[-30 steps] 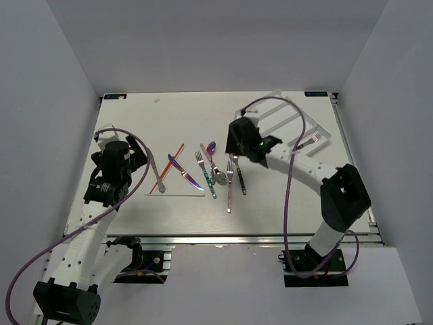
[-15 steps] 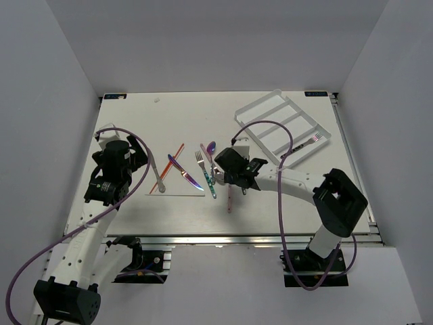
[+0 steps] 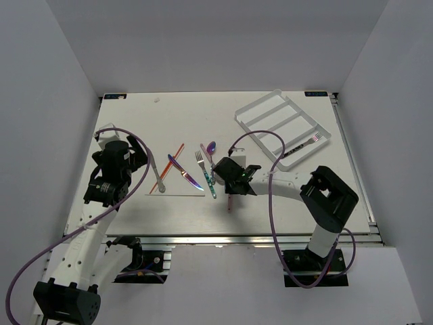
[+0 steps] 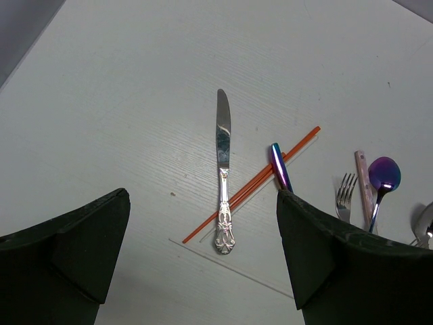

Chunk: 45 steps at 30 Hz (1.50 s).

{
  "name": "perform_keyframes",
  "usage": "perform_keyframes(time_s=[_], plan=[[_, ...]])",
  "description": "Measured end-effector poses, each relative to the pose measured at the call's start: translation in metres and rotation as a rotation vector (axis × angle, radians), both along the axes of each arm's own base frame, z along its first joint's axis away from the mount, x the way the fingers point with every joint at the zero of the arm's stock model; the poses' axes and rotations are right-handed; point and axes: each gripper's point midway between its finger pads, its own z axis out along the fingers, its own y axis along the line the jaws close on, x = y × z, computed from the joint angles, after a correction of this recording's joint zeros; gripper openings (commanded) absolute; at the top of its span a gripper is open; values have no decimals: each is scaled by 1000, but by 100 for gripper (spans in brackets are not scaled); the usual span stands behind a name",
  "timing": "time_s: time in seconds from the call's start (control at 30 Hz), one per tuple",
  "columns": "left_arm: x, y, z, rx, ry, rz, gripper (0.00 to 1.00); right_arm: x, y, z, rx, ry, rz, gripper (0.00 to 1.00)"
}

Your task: Sort the eating utensils into containers

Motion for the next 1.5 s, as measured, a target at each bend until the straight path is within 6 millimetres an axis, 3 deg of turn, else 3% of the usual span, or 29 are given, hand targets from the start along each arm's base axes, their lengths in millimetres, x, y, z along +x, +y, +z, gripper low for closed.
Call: perform_keyframes(time_s=[0.47,0.6,0.77,0.9,1.07,1.17,1.27,1.4,1.5], plan=[[-1,-1,2,-4,-9,-4,98,-2,8,-12,-2,10,7,35],[-1,-1,2,-4,-9,-4,98,-2,7,-12,1,3,-15,8],[-1,-1,2,-4,-9,-4,98,-4,4,-8,12,3,-42,2],[-1,-1,2,-4,-9,-4,98,-2,3,18,46,-33,-36,0],[-1,-1,2,-4,-9,-4,98,18,-4,89,162,-162,-58,0],[-1,-1,2,-4,-9,-4,98,59,-44,125,218,-240,-179,0],[-1,-1,2,-4,-9,-4,98,110,-123,137,202,-307,-403,0],[-1,-1,2,-4,-9,-4,98,148,-224,121,145,-297,-660,0],[-1,-1,2,-3,-7,-4,98,165,-263,99,135,-246,-756,0]])
